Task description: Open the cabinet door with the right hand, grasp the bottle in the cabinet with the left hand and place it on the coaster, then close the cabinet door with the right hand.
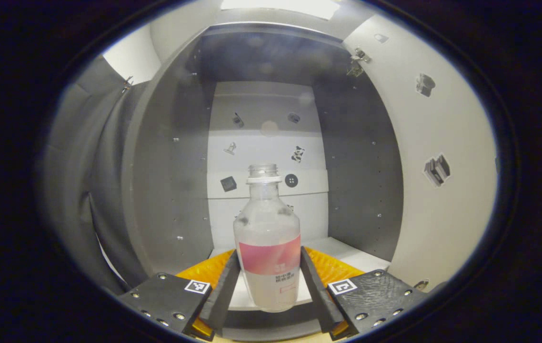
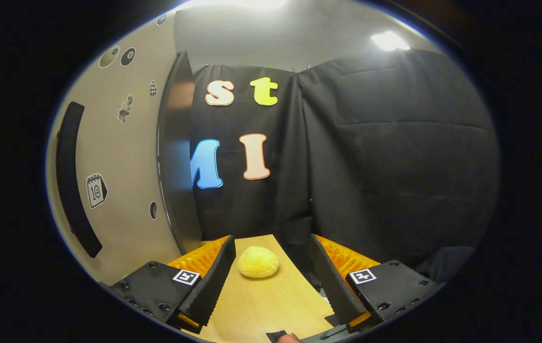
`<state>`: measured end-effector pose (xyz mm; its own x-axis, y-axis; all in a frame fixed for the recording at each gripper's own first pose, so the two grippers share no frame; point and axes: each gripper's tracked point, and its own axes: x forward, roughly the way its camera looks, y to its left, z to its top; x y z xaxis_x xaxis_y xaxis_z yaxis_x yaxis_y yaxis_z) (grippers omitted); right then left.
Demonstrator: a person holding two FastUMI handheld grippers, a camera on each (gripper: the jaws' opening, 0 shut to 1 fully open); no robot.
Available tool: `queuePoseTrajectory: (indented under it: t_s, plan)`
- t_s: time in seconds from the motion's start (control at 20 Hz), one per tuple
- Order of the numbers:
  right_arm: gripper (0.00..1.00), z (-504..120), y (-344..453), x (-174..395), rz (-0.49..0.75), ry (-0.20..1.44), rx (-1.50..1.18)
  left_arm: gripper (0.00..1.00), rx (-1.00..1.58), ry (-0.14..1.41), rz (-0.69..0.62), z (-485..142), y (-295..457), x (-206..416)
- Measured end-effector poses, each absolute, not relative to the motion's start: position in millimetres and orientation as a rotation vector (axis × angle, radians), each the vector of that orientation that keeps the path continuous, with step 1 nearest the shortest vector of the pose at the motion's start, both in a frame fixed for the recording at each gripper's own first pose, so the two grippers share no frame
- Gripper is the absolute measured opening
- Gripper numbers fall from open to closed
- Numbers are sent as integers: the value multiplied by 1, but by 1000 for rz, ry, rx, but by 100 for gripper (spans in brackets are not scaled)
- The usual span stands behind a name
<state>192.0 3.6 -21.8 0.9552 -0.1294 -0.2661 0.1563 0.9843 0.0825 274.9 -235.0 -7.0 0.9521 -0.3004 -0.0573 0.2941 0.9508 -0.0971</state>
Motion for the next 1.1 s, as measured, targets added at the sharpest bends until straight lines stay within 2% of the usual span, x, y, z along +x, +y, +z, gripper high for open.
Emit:
queuePoseTrajectory:
  t_s: [0.7,1.1]
  plan:
    - [98,-16,12,163,-46,247,116,72,-111,57,-207,-24,-174,161]
    - [98,-24,17,147,-9,262,118,76,-145,95,-153,-68,-147,107]
